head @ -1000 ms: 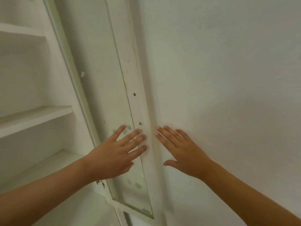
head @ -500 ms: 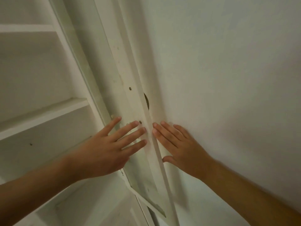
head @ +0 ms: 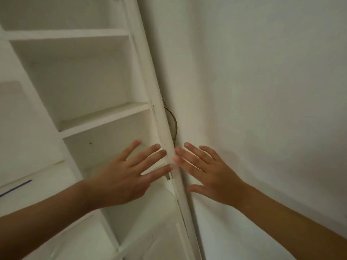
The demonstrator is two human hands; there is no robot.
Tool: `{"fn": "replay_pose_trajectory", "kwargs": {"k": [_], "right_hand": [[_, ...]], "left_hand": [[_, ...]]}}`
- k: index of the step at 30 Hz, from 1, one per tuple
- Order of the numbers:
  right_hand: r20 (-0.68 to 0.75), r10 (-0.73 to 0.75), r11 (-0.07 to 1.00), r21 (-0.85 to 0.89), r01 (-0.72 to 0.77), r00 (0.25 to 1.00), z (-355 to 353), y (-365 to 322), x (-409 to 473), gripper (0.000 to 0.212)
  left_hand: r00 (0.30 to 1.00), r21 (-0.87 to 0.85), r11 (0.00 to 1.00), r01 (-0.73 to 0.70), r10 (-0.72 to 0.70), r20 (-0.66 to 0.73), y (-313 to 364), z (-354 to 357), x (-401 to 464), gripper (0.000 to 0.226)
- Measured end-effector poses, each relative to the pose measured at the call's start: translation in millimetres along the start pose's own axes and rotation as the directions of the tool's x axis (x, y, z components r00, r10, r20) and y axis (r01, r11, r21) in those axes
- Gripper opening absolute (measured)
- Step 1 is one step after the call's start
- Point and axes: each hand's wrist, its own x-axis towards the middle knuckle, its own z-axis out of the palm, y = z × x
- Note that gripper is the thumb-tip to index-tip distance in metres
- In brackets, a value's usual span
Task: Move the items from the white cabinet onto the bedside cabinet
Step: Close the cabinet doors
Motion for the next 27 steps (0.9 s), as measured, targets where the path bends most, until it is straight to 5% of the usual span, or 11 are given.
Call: {"fn": "replay_pose_trajectory", "kwargs": {"k": [4, 16, 27], "right_hand": [[0.011, -0.065, 0.998, -0.012, 0.065, 0.998, 3.4, -30.5, 35.1, 0.093], [-0.096, 0.064, 0.983, 0.175, -0.047, 0.993, 7.9, -62.5, 171.1, 0.072], [-0.25, -0.113, 0.972, 0.172, 0.159, 0.962, 18.5, -69.5, 240.6, 0.075]], "left_hand": [[0.995, -0.026, 0.995, 0.092, -0.091, 0.039, 0.4, -4.7, -46.4, 0.075], [0.94, -0.061, 0.945, 0.321, -0.31, 0.146, -1.6, 16.6, -140.3, 0.078], [0.877, 0.03, 0.893, 0.449, -0.446, 0.178, -1.9, 26.9, -163.5, 0.077]]}}
